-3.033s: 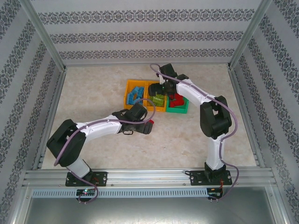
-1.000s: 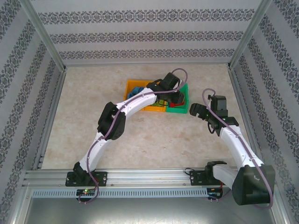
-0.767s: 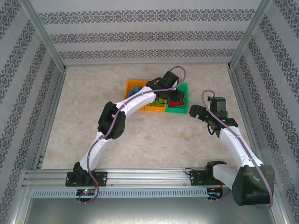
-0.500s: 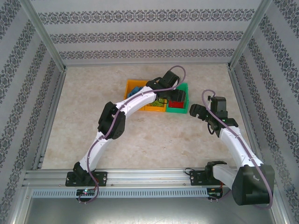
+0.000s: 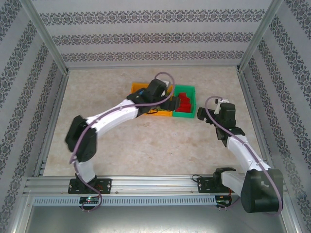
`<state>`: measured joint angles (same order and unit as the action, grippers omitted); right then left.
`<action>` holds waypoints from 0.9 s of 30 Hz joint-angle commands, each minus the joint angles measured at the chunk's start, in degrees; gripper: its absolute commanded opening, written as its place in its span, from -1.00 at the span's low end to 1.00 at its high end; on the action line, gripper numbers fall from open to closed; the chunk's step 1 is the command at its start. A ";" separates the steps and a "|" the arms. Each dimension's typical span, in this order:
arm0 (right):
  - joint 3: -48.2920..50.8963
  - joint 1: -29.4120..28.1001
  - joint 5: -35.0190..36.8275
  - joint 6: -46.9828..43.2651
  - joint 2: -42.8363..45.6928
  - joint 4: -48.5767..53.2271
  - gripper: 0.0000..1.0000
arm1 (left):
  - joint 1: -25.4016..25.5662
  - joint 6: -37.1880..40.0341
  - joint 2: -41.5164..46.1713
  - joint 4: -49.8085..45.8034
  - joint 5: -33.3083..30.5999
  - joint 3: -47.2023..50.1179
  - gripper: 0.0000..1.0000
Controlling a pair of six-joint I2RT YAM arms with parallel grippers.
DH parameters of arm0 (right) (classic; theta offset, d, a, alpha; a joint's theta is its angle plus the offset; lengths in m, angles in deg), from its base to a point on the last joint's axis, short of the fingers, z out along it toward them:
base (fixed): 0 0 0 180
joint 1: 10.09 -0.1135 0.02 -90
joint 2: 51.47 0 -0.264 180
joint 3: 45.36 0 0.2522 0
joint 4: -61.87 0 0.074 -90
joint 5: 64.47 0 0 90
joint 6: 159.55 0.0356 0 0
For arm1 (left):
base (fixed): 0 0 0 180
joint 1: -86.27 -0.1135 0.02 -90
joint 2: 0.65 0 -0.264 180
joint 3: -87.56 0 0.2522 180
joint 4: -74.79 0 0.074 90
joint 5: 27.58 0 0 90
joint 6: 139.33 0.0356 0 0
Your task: Sort the legos into containers by color
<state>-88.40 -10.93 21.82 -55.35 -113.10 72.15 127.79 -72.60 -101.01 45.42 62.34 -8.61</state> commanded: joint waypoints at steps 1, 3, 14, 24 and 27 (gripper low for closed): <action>3.28 0.75 3.77 -4.80 -2.75 -17.29 0.97 | -0.76 7.10 8.53 9.12 -11.12 11.18 0.99; 3.80 0.76 5.90 -6.72 -6.04 -22.51 0.96 | -1.79 9.57 13.25 9.29 -16.06 17.13 0.99; 7.83 -0.45 7.81 -12.31 -24.47 -47.89 0.96 | -19.38 16.88 39.19 19.84 -25.25 48.57 0.99; 7.31 0.00 7.48 -11.90 -24.59 -47.40 0.96 | -27.00 23.26 28.77 44.14 -28.66 60.04 0.99; 7.31 -0.04 7.43 -11.89 -24.60 -47.50 0.96 | -29.50 23.37 24.56 50.87 -25.29 60.48 0.99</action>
<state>-80.82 -10.71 29.16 -66.58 -138.21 26.92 100.27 -50.76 -74.48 84.60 35.30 51.60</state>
